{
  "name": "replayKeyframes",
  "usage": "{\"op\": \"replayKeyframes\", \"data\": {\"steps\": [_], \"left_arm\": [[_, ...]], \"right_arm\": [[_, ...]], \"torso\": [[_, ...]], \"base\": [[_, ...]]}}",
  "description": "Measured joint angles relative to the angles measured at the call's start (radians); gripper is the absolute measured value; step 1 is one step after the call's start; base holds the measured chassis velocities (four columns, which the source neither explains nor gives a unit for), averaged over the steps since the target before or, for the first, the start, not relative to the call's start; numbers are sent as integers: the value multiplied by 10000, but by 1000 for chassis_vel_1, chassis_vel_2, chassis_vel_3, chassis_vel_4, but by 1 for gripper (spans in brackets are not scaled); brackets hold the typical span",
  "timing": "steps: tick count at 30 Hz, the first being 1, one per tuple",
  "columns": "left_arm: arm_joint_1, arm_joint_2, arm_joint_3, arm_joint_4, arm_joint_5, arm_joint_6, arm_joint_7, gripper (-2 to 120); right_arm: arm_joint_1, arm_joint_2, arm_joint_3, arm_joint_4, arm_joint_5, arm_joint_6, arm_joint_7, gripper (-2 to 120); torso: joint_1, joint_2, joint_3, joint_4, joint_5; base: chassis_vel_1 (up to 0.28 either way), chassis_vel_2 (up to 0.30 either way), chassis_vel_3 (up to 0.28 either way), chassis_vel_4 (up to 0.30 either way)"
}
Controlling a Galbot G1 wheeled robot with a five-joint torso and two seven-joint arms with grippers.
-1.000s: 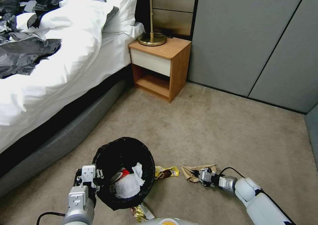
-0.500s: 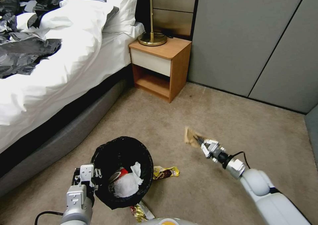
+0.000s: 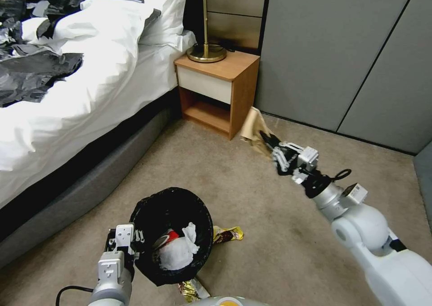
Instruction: Pick up the trash bin, then pick up the garbage from the floor and place it into the trash bin.
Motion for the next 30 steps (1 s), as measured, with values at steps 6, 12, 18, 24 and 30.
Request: {"op": "replayKeyframes", "data": {"steps": [6, 12, 18, 24, 30], "left_arm": [[-18, -11, 48, 1, 16, 1, 0, 0], [-35, -23, 81, 1, 35, 19, 0, 0], [-66, -74, 178, 5, 116, 31, 0, 0], [-78, -121, 270, 24, 191, 35, 0, 0], [-64, -142, 298, 24, 222, 35, -2, 0]], "right_arm": [[27, -359, -1718, 264, -702, -309, 343, 0], [159, -555, -2970, 12, -1309, -369, 362, 0], [273, -376, -3921, -638, -2201, -366, 244, 0], [374, -131, -4232, -1290, -2695, -323, 134, 0], [334, -66, -4278, -1664, -3092, -326, -10, 0]], "torso": [[0, 0, 0, 0, 3], [0, 0, 0, 0, 3], [0, 0, 0, -1, 3], [0, -1, 0, 0, 3], [0, 0, 0, -1, 3]], "base": [[0, 0, 0, 0], [0, 0, 0, 0], [0, 0, 0, 0], [0, 0, 0, 0], [0, 0, 0, 0]]}}
